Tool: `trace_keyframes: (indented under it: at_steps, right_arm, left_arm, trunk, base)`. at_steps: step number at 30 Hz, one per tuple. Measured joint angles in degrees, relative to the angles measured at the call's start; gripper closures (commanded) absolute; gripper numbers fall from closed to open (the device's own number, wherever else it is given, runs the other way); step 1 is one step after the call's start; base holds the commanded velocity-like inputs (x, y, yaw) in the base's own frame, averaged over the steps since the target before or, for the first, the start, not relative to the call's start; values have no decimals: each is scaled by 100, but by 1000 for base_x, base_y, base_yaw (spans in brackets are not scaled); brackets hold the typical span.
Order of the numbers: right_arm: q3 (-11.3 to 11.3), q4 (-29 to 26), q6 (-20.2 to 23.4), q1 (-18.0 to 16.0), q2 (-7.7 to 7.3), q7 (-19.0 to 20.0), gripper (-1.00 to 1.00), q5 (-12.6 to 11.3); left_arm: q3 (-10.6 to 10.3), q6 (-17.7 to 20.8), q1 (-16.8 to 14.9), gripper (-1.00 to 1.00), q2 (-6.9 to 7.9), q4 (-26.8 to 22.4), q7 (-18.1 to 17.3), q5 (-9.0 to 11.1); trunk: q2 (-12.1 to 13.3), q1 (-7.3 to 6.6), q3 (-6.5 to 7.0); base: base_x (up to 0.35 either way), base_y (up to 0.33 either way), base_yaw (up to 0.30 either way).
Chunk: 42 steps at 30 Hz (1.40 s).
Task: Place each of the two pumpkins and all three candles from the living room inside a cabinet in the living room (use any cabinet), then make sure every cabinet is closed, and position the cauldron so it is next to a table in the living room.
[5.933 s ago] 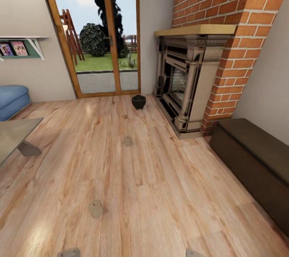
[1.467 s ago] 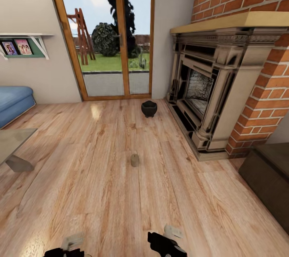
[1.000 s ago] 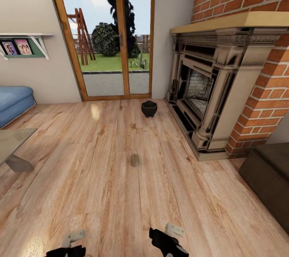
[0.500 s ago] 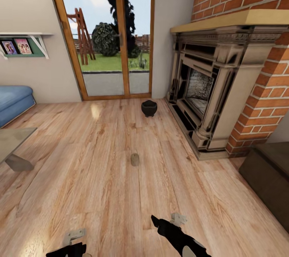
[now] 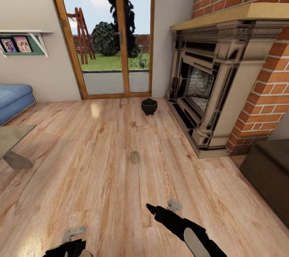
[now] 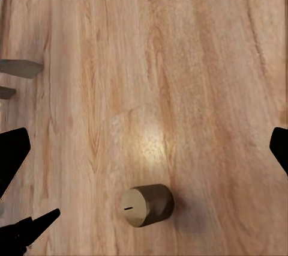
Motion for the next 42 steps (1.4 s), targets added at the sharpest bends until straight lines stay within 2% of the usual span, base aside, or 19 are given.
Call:
trace_keyframes:
  at_steps: [3, 6, 10, 14, 22, 39, 42]
  right_arm:
    - [-59, -234, 28, 15, -21, 3, -100, -7]
    - [-89, -718, 131, 16, -212, 5, -100, -36]
    - [-195, -910, 362, 17, -303, 2, -100, -41]
    - [-362, -888, 418, 17, -310, -15, -100, -37]
    - [-398, -833, 429, 17, -282, -49, -100, 7]
    - [-352, -481, 422, 17, -229, -232, -100, 48]
    - [-316, -606, 482, 17, -224, -420, -100, 50]
  left_arm:
    - [-5, 20, -2, -100, -12, -80, -16, -3]
    - [-16, 11, -3, -100, -16, -85, -18, -18]
    - [-26, 4, -3, -100, -33, -78, -13, -21]
    - [-44, -45, -3, -100, -53, -67, -23, -21]
    - [-42, -83, -3, -100, -52, -58, -65, 5]
    - [-37, -61, -3, -100, -45, -57, -71, 23]
    - [-37, -50, -3, -100, -46, -57, -69, 18]
  trunk:
    - [-120, 66, -54]
    - [-241, 132, -108]
    - [-401, 220, -180]
    - [-483, 264, -216]
    - [-483, 264, -216]
    - [-1163, 637, -521]
    - [-1283, 703, -575]
  base:
    - [0, 0, 0]
    - [0, 0, 0]
    - [0, 0, 0]
    - [0, 0, 0]
    - [0, 0, 0]
    - [0, 0, 0]
    - [0, 0, 0]
